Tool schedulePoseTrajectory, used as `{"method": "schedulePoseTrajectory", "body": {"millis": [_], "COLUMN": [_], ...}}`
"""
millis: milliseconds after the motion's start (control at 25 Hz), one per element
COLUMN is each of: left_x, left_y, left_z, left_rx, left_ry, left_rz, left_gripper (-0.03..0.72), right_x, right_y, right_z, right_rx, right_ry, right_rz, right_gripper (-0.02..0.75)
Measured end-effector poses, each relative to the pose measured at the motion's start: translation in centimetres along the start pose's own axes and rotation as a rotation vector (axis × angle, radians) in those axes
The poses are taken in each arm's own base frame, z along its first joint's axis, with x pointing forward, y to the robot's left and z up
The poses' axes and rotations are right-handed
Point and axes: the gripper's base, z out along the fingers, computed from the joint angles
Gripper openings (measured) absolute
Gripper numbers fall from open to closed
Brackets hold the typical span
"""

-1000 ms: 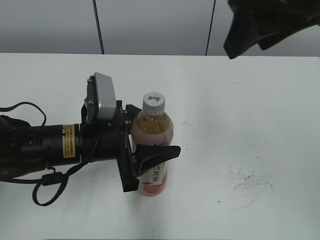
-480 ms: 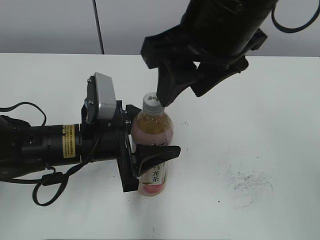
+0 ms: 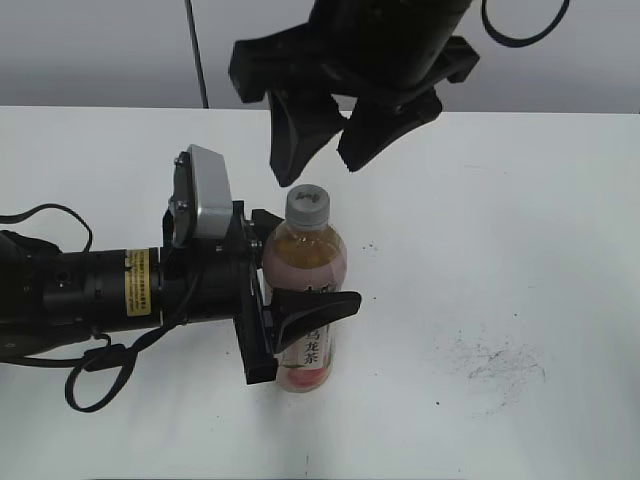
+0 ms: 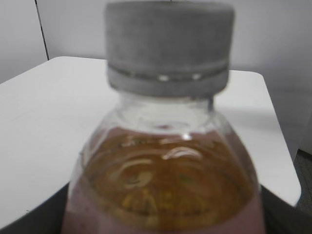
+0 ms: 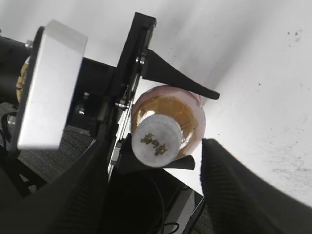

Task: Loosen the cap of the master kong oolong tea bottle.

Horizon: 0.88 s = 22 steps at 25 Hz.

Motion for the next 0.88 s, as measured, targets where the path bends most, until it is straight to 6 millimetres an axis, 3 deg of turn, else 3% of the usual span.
{"method": "schedulePoseTrajectory", "body": {"millis": [320, 720, 880], "left_x": [0.0, 0.0, 0.0], "left_y": [0.0, 0.0, 0.0], "left_z": [0.0, 0.0, 0.0], "left_rx": [0.000, 0.000, 0.000], "left_ry": [0.000, 0.000, 0.000], "left_rz": [0.000, 0.000, 0.000], "left_gripper": [0.446, 0.446, 0.446], "right_x": [-0.3, -0.3, -0.1], "right_y": [-0.2, -0.2, 0.7], "right_z": [2.1, 2.2, 2.4], "right_rx": [0.007, 0.032, 0.060], "right_ry": [0.049, 0.049, 0.051], "right_rz": [0.006, -0.008, -0.055], "right_gripper": [0.450, 0.450, 0.450]}}
